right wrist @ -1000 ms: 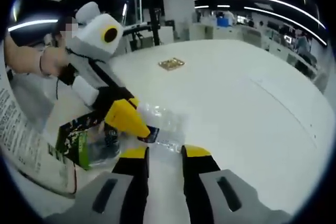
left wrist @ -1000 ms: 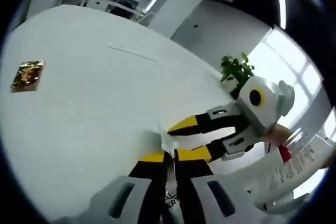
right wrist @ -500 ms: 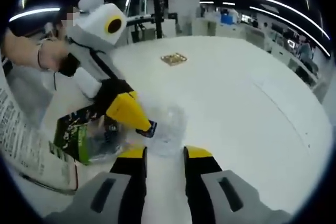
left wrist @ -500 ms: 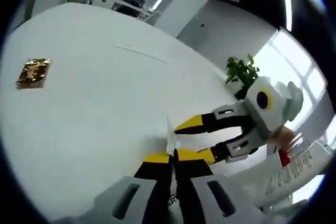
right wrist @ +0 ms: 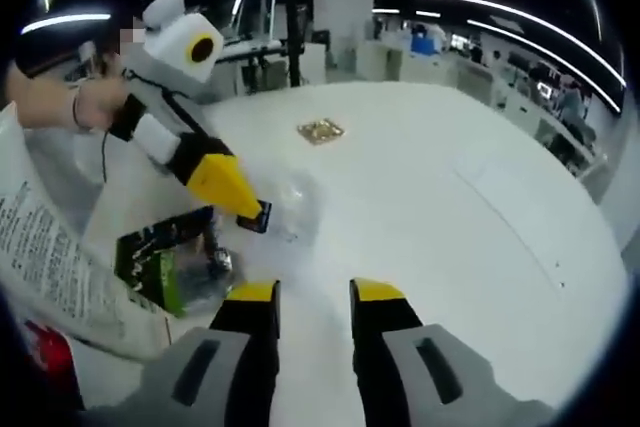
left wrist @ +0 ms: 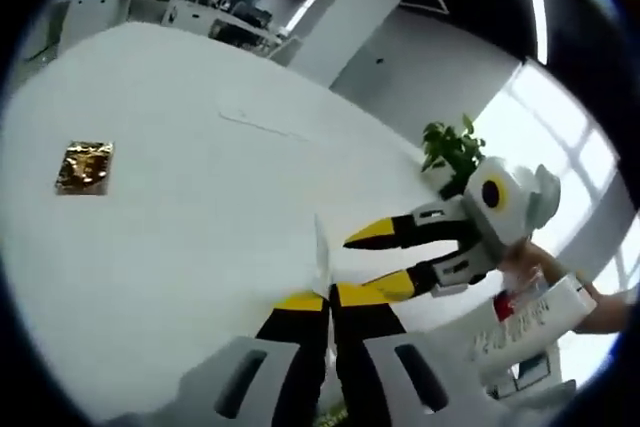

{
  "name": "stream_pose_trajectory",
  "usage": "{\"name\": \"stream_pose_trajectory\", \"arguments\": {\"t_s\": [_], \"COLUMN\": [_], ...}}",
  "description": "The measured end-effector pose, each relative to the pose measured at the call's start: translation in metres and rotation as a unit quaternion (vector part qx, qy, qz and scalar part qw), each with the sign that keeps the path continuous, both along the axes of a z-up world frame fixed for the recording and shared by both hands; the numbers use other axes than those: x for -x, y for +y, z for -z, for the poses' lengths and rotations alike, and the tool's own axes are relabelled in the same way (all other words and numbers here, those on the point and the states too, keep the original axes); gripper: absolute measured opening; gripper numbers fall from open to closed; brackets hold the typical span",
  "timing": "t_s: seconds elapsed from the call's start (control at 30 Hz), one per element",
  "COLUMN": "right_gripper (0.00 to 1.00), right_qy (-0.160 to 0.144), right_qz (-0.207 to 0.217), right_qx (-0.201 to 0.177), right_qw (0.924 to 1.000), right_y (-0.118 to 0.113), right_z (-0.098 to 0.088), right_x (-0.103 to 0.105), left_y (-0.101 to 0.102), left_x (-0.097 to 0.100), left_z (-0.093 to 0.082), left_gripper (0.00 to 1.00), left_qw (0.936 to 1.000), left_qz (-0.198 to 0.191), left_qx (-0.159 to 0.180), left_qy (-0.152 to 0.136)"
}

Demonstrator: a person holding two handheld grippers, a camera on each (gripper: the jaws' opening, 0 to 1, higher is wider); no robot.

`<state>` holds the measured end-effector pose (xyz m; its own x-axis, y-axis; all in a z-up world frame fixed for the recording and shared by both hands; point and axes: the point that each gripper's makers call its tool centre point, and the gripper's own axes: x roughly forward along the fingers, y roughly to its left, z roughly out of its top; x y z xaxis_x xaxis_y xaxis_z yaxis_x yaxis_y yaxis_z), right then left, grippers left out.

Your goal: Arrange the skincare products in the storage area until every visible bottle or jar stands upright without overlapping.

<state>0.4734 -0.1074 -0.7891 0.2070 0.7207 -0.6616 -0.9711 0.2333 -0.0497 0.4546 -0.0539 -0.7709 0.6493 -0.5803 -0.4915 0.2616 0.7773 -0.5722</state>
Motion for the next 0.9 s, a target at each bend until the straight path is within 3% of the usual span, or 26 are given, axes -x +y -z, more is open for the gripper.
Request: {"name": "stream_pose_trajectory", "arguments": {"t_s": [0.27, 0.47, 0.53, 0.9], "right_gripper": [0.27, 0.27, 0.26, 0.26], "right_qy": [-0.004, -0.014, -0.018, -0.039], "right_qz": [0.011, 0.013, 0.016, 0.013], "right_qx": [-0.015, -0.018, -0.021, -0.039], "right_qw": [0.9998, 0.9997, 0.9995, 0.9984], "right_y": [0.001, 0.003, 0.004, 0.008], "right_z": [-0.02, -0.034, -0.039, -0.073], "right_x": [-0.001, 0.0, -0.001, 0.013], "left_y": [0.017, 0.016, 0.015, 0.02], "left_x": [-0.001, 0.011, 0.025, 0.045], "left_z": [-0.014, -0.03, -0.039, -0.059], "left_gripper": [0.0, 0.0, 0.0, 0.0], "left_qw": [0.9999, 0.9997, 0.9996, 0.999], "left_qz": [-0.004, -0.002, 0.0, 0.0], "left_qx": [0.001, 0.003, 0.002, -0.01], "left_qy": [-0.012, -0.024, -0.029, -0.044]}}
